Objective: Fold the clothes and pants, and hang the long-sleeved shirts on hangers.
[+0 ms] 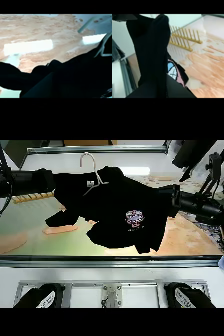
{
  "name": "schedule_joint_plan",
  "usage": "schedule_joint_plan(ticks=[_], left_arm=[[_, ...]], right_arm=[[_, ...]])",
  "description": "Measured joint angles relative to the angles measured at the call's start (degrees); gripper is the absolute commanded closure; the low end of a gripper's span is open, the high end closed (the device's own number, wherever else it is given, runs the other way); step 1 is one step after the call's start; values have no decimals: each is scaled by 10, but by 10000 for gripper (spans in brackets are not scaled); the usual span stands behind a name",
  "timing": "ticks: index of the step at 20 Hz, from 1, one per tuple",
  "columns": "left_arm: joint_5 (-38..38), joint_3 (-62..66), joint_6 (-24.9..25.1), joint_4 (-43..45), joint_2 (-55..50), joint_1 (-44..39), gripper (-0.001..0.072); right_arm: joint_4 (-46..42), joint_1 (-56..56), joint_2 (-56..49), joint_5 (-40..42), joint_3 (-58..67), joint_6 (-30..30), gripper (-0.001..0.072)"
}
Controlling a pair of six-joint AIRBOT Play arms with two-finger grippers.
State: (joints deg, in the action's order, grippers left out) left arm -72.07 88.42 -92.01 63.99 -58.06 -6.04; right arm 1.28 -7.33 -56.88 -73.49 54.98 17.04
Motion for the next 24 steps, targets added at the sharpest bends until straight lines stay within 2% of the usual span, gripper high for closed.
schedule_joint_plan(ticks=[4,8,15,16,17,18,24], left_arm=[[-7,12,0,-4,0,-47,689],[-9,14,-1,-5,-4,-85,689],[-11,15,-5,-6,-8,-115,687],[-12,15,-5,-6,-8,-116,570],[-13,15,-5,-6,-8,-117,298],[-14,15,-7,-9,-7,-117,152],[-2,15,-7,-8,30,-118,156]], right_arm=[[101,7,0,-22,-82,-77,689],[160,44,-6,-30,-118,-129,689],[208,76,-17,-21,-129,-160,689],[211,77,-17,-20,-129,-163,689],[213,78,-18,-19,-130,-164,689],[215,78,-18,-18,-130,-164,689],[225,79,-18,-17,-130,-166,689]])
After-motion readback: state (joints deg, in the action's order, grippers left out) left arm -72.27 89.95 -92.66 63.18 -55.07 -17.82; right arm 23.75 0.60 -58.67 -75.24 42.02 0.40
